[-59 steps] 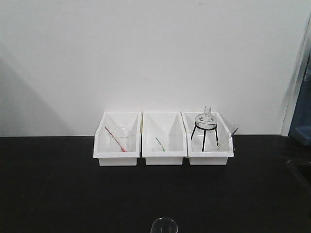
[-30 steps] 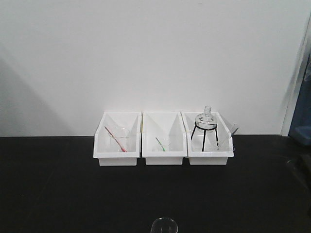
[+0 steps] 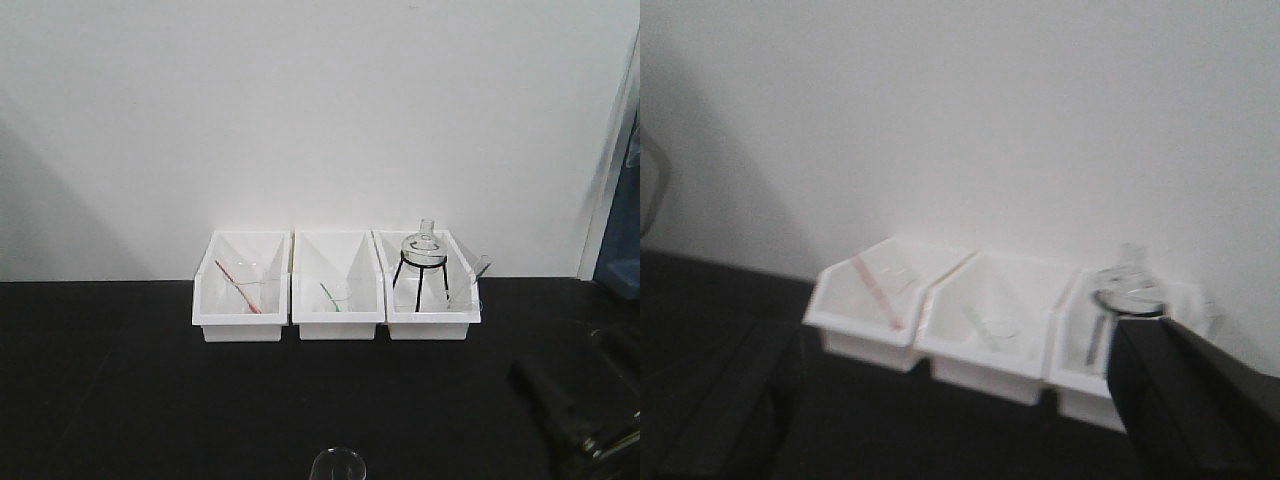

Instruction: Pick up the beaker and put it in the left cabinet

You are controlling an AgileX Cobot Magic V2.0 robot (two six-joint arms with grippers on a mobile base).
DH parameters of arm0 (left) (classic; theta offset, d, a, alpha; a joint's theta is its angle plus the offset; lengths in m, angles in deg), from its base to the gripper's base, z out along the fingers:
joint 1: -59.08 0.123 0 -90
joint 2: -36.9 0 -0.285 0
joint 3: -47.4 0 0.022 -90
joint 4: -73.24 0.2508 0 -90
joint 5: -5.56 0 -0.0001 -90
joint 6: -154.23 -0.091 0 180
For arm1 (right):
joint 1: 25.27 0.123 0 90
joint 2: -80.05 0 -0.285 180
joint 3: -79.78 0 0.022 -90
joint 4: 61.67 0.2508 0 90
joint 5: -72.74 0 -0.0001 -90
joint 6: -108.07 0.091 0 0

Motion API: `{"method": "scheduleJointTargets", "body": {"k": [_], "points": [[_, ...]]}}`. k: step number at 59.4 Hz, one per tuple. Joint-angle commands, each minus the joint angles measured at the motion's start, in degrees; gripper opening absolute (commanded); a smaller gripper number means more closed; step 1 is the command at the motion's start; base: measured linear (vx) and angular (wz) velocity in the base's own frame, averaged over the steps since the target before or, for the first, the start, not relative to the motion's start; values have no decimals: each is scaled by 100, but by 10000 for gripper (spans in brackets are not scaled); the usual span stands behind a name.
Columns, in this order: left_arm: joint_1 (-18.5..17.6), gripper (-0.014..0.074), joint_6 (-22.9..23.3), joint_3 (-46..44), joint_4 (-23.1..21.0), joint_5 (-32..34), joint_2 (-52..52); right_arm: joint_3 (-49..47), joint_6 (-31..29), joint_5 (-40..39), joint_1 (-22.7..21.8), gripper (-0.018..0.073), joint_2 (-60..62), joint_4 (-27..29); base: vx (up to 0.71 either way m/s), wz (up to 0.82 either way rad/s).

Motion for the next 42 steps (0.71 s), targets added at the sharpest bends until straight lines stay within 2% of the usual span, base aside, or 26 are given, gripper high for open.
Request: {"method": "scheduleJointTargets", "body": {"k": [1,12,21,30,42], "points": [[-31,4,23,-89,19,429,-56,259,250,-1520,-38,608,-488,-562,0,0],[-31,4,23,-89,19,429,-56,938,-433,-2446,-38,557,-1765,-612,0,0],[-31,4,23,-89,19,429,-56,972,-1092,-3418,-38,553,-2943,-625,0,0],[-31,4,23,-89,19,429,-56,603,-1275,-3411,13,553,-3814,-774,0,0],[-31,4,23,-89,19,429,-56,-306,-1281,-3411,461,553,-4626,-815,0,0]]}}
